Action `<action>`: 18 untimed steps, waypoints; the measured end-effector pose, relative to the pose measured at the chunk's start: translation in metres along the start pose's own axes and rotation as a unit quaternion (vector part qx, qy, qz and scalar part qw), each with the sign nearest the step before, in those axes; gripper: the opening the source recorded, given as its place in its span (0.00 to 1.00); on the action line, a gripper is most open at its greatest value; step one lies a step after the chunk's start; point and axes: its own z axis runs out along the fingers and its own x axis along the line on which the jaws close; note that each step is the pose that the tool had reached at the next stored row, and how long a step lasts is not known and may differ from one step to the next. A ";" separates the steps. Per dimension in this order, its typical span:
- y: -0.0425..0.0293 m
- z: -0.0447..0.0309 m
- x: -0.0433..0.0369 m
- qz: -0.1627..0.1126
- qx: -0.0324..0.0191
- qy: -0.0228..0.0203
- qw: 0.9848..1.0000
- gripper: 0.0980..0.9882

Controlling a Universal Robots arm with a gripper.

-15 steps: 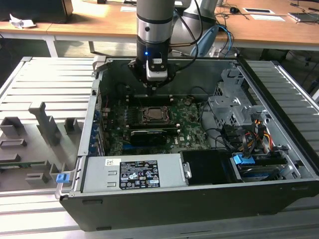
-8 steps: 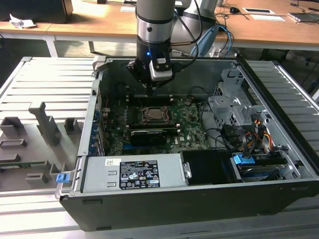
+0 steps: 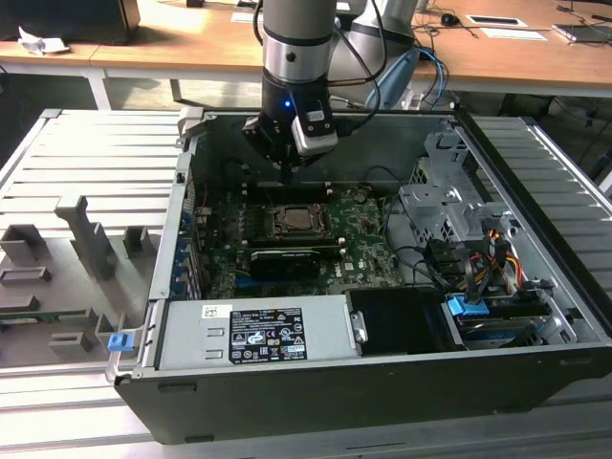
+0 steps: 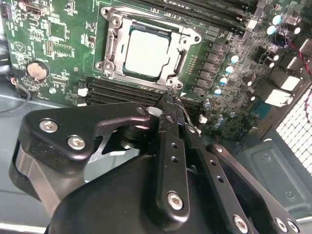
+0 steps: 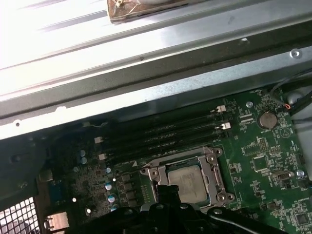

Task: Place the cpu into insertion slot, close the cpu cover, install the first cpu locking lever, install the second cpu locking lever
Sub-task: 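Install the first cpu locking lever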

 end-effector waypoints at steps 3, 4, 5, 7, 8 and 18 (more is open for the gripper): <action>0.0000 0.0000 0.0000 -0.028 0.001 0.002 1.000 0.01; 0.0000 0.0000 0.0000 -0.035 0.001 0.003 0.999 0.01; 0.0000 0.0000 0.0000 -0.040 0.002 0.003 0.999 0.01; 0.0000 0.0000 0.0000 -0.047 0.002 0.004 0.999 0.01; 0.0000 0.0000 0.0000 -0.051 0.002 0.004 0.999 0.01; 0.0000 0.0000 0.0000 -0.093 0.004 0.007 0.996 0.01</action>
